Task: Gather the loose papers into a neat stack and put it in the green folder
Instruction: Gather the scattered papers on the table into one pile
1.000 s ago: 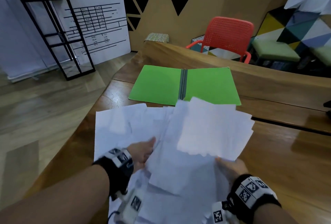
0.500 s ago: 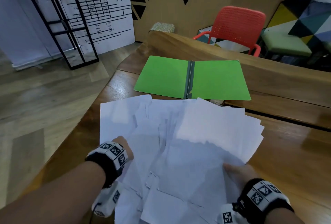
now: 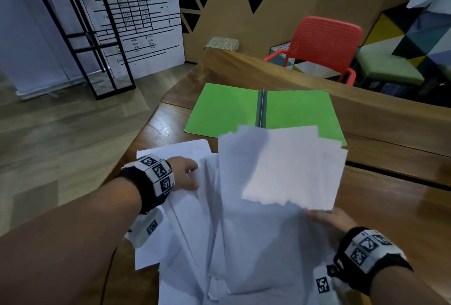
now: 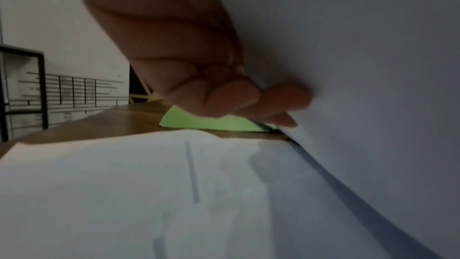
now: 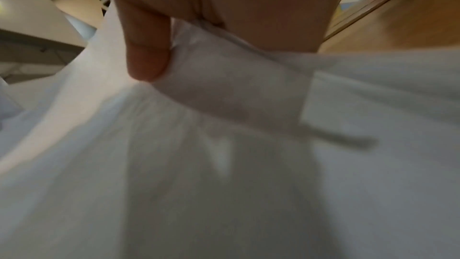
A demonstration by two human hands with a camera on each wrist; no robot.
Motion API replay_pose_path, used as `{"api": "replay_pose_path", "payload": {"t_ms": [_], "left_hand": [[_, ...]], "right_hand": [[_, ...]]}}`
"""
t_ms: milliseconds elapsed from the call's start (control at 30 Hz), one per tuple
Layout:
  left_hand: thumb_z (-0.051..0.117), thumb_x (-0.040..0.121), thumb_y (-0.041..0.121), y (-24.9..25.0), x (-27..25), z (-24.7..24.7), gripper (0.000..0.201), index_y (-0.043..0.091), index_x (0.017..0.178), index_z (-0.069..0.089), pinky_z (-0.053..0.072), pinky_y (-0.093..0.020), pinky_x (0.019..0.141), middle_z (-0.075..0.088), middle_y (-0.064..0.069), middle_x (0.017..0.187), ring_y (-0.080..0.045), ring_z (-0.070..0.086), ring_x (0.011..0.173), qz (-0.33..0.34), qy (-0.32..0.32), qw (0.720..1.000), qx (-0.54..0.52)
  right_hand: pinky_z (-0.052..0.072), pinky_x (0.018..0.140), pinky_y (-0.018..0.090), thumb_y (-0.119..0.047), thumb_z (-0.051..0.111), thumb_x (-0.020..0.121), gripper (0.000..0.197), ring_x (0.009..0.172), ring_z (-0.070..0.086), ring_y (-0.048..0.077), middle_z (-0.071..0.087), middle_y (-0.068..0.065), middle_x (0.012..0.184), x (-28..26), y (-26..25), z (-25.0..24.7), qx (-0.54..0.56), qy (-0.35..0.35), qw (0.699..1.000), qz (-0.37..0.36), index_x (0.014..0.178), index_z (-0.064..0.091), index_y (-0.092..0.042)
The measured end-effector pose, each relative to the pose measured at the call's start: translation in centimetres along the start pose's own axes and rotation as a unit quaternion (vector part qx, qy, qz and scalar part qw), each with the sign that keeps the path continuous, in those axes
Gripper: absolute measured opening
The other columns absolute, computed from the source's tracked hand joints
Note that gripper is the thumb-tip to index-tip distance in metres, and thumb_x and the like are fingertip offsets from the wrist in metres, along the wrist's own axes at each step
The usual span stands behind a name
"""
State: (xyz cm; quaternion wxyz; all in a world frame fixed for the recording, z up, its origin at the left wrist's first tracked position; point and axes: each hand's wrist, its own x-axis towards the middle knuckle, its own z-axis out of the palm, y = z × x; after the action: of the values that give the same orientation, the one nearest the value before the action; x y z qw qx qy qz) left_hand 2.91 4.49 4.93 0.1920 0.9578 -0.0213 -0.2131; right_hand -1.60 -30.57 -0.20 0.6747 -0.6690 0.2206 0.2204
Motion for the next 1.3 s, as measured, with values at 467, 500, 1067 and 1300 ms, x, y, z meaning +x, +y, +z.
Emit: {"api": "replay_pose_path", "payload": {"t_ms": [467, 500, 1067, 1300], "left_hand": [[0.057, 0.087, 0.037, -3.1, 0.6, 3.4, 0.043, 0.014, 0.122, 0.055, 0.036, -0.02, 0.086, 0.06, -0.004, 0.122, -0.018, 0.055, 0.108, -0.083, -0.023, 0.99, -0.11], [0.054, 0.088, 0.041, -3.5, 0.7, 3.5, 0.047, 0.014, 0.126, 0.053, 0.036, -0.023, 0.093, 0.057, -0.005, 0.129, -0.02, 0.053, 0.117, -0.098, -0.03, 0.989, -0.103], [0.071, 0.073, 0.031, -4.0, -3.0, 5.4, 0.039, 0.014, 0.107, 0.065, 0.047, -0.022, 0.059, 0.065, -0.005, 0.097, -0.022, 0.06, 0.081, -0.133, -0.182, 0.973, -0.041], [0.054, 0.089, 0.031, -1.2, -2.0, 5.7, 0.058, 0.01, 0.14, 0.036, 0.033, -0.027, 0.106, 0.042, -0.008, 0.147, -0.023, 0.043, 0.132, -0.143, -0.038, 0.98, -0.133]], "right_hand": [[0.052, 0.091, 0.042, -0.003, 0.072, 0.068, 0.04, 0.1, 0.064, 0.035, 0.067, 0.022, 0.106, 2.5, 1.8, 4.2, -0.277, 0.043, 0.96, 0.012, 0.106, 0.064, 0.006], [0.051, 0.092, 0.045, -0.003, 0.071, 0.066, 0.037, 0.098, 0.064, 0.036, 0.068, 0.023, 0.104, 2.5, 1.6, 4.0, -0.269, 0.043, 0.962, 0.013, 0.101, 0.066, 0.005], [0.047, 0.073, 0.034, 0.011, 0.068, 0.072, 0.009, 0.083, 0.061, 0.031, 0.065, 0.015, 0.082, 0.2, 4.2, 1.4, -0.148, 0.132, 0.979, 0.049, 0.073, 0.062, 0.004], [0.05, 0.087, 0.048, 0.002, 0.066, 0.077, 0.003, 0.094, 0.064, 0.042, 0.065, 0.017, 0.079, 0.0, 4.9, 4.6, -0.149, 0.097, 0.984, 0.031, 0.076, 0.064, 0.005]]}}
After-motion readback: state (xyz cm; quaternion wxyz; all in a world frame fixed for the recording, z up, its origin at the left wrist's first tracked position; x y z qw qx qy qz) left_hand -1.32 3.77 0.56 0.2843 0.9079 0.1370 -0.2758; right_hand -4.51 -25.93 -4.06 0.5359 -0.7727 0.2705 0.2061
